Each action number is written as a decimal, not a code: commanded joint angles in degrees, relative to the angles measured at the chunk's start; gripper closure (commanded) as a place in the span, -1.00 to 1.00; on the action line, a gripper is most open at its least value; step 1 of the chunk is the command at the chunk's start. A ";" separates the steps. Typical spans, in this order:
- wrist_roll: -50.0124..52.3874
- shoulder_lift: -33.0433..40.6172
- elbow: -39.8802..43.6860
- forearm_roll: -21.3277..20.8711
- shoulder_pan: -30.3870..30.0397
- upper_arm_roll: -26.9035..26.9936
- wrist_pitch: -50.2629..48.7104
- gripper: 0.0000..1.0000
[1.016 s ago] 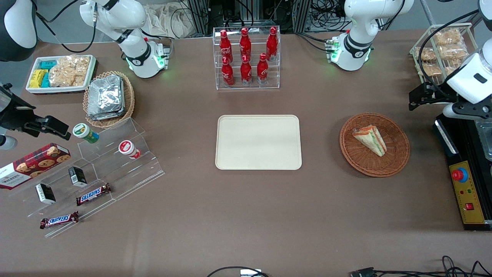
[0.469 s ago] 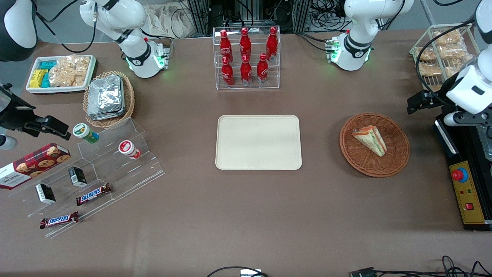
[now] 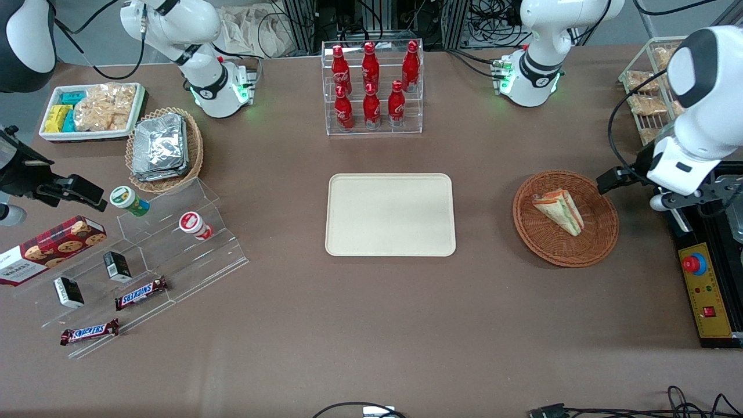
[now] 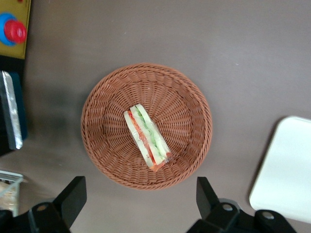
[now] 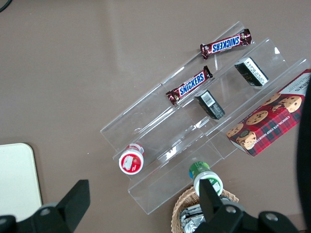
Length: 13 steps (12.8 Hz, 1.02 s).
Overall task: Place sandwich from basket to tray
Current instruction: 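Lower the open left gripper around the wrapped sandwich in the basket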
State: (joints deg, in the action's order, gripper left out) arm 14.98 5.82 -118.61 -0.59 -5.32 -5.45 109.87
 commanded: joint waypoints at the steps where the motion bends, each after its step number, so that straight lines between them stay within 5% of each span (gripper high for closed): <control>1: 6.89 3.15 -9.17 -0.38 -0.13 -0.27 8.23 -1.00; 13: 18.50 -0.88 -27.11 -0.38 0.05 -0.35 32.76 -1.00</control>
State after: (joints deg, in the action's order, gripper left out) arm 31.11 5.87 -144.51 -0.58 -5.31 -5.58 139.98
